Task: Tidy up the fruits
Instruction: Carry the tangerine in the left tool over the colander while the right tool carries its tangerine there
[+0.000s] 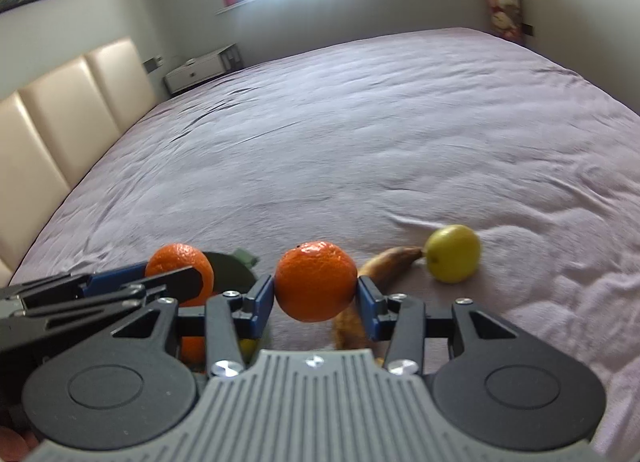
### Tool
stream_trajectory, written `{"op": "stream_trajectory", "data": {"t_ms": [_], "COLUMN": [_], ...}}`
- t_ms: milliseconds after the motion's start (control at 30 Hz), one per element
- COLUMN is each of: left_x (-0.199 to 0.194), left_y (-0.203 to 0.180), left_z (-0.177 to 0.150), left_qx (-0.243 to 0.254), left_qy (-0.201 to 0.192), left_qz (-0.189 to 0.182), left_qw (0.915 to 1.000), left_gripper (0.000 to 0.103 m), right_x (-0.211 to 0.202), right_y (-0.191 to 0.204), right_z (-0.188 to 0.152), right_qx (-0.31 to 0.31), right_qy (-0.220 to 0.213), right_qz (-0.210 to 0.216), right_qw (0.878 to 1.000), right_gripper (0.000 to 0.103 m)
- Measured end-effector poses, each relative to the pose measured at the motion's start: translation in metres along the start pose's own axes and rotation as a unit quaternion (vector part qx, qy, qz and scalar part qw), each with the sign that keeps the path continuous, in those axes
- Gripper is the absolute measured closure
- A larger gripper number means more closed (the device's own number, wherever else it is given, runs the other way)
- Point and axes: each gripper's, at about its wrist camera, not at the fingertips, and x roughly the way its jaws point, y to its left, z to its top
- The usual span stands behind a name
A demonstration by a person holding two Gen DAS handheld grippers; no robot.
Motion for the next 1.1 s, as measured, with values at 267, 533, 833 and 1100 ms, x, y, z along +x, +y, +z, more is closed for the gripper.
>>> {"op": "stream_trajectory", "data": {"t_ms": [267, 533, 833, 1100], "left_x": [-0.003, 0.004, 0.022, 0.041], "left_y": [0.042, 0.079, 0.115, 0.119], "left_z": [-0.004, -0.011, -0.024, -0.034], "left_qx": [-0.057, -0.110, -0.170, -0.175], "left_qy": [0.012, 0.030, 0.069, 0.131], "left_qz": [0.003, 0.008, 0.014, 0.016], "left_qw": [0.9983, 0.9935, 0.9830, 0.9757], "left_gripper": [0.053, 0.053, 0.053, 0.053], "right_x": [0.016, 0.038, 0.062, 0.080], "right_y": [0.033, 0.050, 0.065, 0.071], "right_z": [-0.007, -0.013, -0.019, -0.023], "right_qx": [-0.040, -0.068, -0.102, -0.108], "right_qy": [0.021, 0.042, 0.057, 0.074], "right_qz": [0.024, 0.035, 0.047, 0.054], "right_qw": [0.999, 0.996, 0.992, 0.990], "right_gripper": [0.061, 0.061, 0.061, 0.061]}}
